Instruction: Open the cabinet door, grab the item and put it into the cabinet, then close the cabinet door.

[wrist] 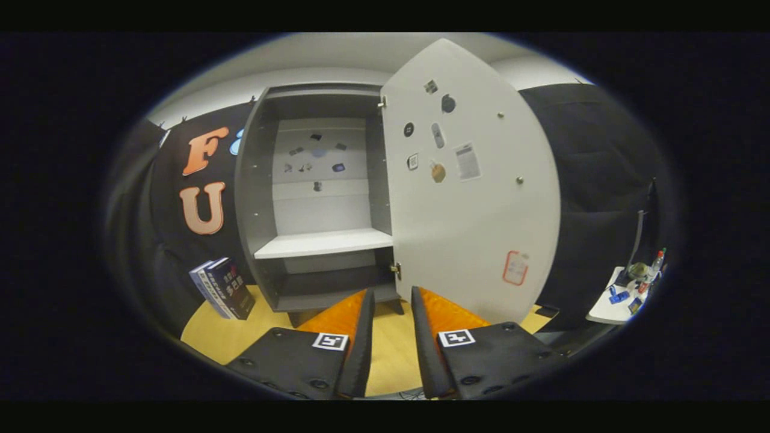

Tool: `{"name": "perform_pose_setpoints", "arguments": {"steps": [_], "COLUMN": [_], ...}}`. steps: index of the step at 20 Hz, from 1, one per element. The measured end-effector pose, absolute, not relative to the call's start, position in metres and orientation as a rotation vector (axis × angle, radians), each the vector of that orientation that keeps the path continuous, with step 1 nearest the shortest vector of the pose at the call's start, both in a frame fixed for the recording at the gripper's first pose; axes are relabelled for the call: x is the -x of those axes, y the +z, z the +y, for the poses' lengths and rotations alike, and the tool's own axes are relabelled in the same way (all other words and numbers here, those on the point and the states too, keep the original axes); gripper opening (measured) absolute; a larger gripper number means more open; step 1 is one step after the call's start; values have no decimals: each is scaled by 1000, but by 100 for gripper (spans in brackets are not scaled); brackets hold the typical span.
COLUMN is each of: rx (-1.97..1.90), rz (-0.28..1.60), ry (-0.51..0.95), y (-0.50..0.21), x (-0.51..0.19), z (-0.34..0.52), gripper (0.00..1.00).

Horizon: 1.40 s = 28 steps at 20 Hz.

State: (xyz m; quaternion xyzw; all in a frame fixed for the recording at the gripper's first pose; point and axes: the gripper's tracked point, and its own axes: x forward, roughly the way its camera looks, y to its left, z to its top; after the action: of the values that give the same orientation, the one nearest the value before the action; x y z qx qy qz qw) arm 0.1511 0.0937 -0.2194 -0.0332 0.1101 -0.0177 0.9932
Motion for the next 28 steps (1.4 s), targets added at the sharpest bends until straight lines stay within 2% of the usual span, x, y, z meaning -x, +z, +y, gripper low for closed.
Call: {"name": "perform_pose_setpoints", "arguments": {"steps": [3,6,8,9,26,28], "rx": [94,122,136,139,147,140], "rz": [267,324,356,371,644,662], "ry": [7,38,57,66,44,50], "y": [-265,-311,-335,-346,-493,-499], "x": [-158,-164,-168,-170,-196,-196], "z": [102,114,121,123,104,103], "gripper": [80,84,97,99,98,83]}}
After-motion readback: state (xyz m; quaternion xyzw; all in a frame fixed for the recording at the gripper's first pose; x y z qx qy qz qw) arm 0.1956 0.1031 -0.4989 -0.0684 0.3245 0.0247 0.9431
